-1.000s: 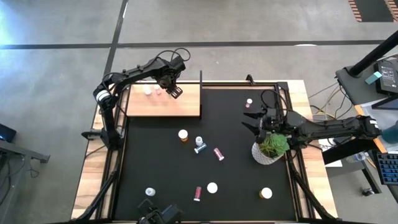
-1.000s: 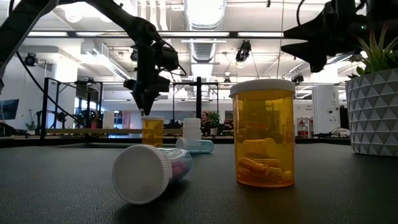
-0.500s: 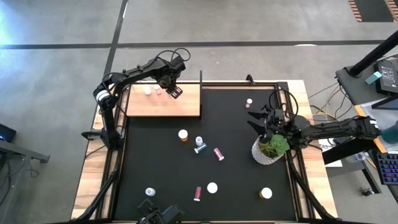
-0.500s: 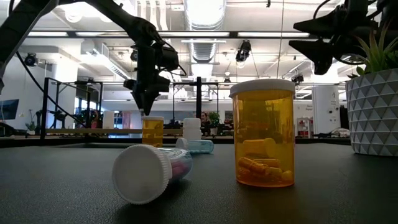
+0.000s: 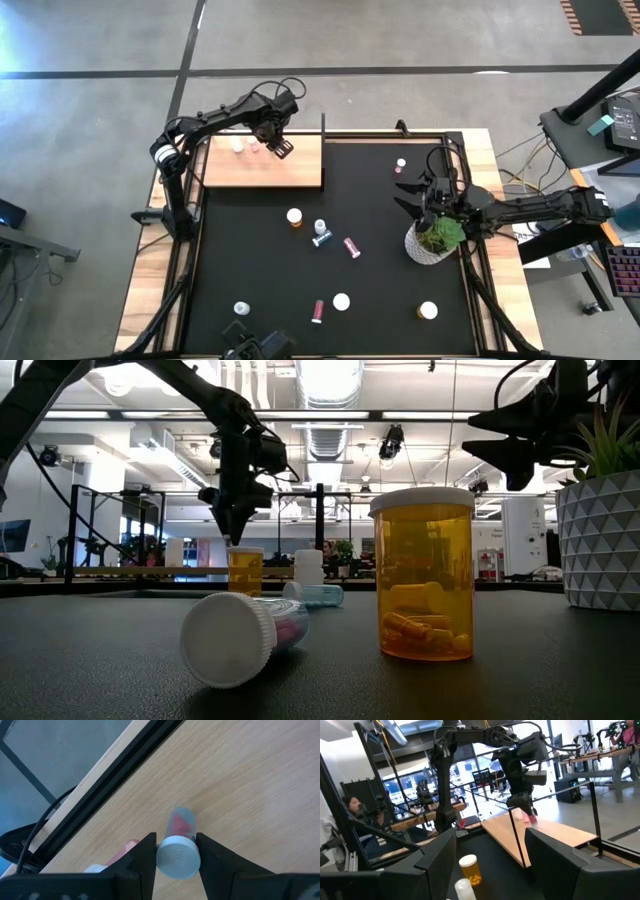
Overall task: Pick and place medicine bottles onto shelf by color
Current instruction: Put the top left blue pill bottle into the shelf
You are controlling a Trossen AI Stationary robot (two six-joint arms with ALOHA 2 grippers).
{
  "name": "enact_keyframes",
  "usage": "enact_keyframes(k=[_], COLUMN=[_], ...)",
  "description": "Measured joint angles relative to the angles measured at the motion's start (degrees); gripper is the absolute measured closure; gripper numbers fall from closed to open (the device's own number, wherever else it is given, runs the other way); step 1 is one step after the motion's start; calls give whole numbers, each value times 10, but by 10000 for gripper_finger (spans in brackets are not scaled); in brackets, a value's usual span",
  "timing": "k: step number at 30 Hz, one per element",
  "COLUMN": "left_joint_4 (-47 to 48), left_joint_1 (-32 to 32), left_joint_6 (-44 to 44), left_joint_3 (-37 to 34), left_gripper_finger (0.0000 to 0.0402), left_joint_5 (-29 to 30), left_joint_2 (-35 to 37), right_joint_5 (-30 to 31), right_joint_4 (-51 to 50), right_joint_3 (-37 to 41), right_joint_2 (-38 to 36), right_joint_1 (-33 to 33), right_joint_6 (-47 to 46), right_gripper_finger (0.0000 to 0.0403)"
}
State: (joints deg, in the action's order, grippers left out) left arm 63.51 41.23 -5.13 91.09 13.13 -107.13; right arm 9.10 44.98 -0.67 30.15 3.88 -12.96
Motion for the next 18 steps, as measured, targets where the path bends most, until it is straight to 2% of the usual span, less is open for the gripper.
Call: enact_keyframes(k=[16, 18], left_joint_4=[-16, -14], left_joint_1=[-1, -1], left_joint_6=[15, 13], left_joint_3=[-4, -8], left_gripper_finger=[295, 295], left_joint_5=[0, 17], left_joint_2=[0, 0], right_joint_5=[0, 0], right_joint_4=[0, 0], right_joint_3=[0, 0], right_joint_2=[0, 0], right_joint_1=[0, 0], right_joint_6=[0, 0], right_gripper_finger=[177, 177])
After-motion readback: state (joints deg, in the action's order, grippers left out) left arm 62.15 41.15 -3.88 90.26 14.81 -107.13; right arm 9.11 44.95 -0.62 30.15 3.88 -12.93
